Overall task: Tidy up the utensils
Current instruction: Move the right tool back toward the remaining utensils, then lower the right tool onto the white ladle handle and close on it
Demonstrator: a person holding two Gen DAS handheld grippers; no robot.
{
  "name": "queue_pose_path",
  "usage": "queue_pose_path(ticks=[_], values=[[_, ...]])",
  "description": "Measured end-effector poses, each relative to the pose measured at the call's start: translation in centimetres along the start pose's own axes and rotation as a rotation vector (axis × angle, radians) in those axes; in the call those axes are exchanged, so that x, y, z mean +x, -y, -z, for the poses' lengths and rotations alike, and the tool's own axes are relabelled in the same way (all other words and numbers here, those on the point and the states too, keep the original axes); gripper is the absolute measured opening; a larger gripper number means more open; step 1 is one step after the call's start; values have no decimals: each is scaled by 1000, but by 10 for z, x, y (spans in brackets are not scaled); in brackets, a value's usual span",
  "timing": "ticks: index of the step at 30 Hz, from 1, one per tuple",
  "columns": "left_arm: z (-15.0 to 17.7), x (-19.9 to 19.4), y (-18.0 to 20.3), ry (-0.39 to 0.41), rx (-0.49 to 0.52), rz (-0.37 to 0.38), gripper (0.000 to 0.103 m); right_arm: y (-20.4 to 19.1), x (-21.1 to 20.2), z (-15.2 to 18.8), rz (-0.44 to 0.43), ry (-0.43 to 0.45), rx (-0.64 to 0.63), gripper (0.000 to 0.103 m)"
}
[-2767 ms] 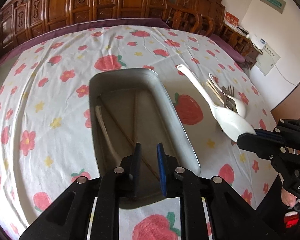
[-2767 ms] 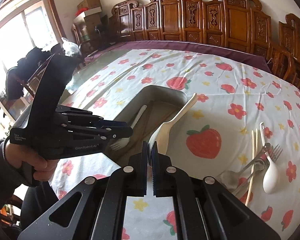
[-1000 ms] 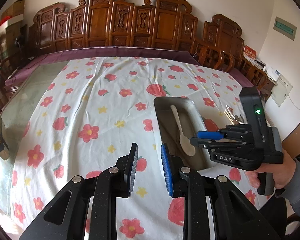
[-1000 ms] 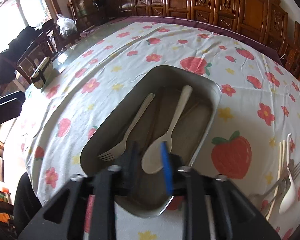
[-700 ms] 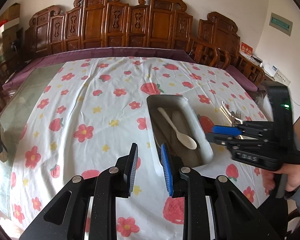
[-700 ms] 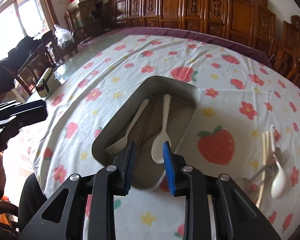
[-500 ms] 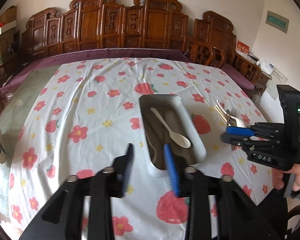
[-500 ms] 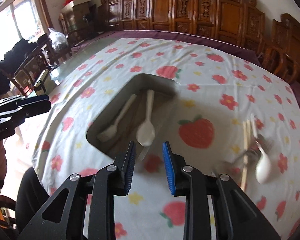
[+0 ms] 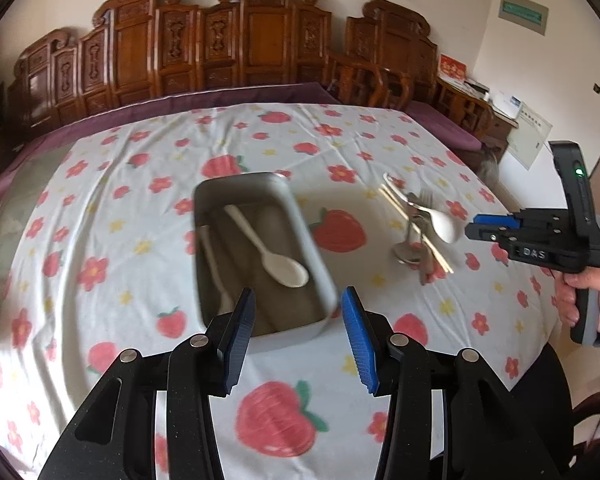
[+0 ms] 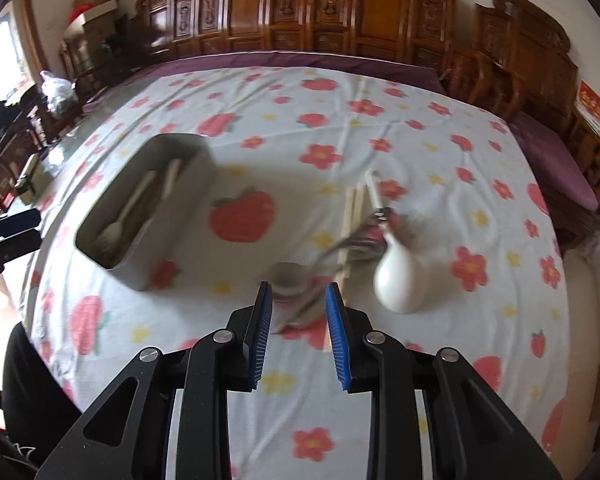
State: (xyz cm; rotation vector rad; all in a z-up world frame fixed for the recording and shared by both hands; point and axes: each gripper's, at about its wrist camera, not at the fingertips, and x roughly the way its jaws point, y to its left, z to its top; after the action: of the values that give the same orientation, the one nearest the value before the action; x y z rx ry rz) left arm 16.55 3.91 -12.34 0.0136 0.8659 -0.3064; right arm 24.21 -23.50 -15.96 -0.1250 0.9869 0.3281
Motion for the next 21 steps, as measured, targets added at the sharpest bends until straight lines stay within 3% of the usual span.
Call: queue_pose_path(ticks=[8,12,20,21], values=[[-9,26,29,-24,6,28,43,43,32,2,63,-41,18,30],[-9,38,39,-45,18,34,43,58,52,1,86,-70,23,40],[-10,57,51,-79,28,36,43,61,83,-9,117,-81,11,44],[-10,59,53,-82,30,37,43,60,86,-9,124,-84,7,51]])
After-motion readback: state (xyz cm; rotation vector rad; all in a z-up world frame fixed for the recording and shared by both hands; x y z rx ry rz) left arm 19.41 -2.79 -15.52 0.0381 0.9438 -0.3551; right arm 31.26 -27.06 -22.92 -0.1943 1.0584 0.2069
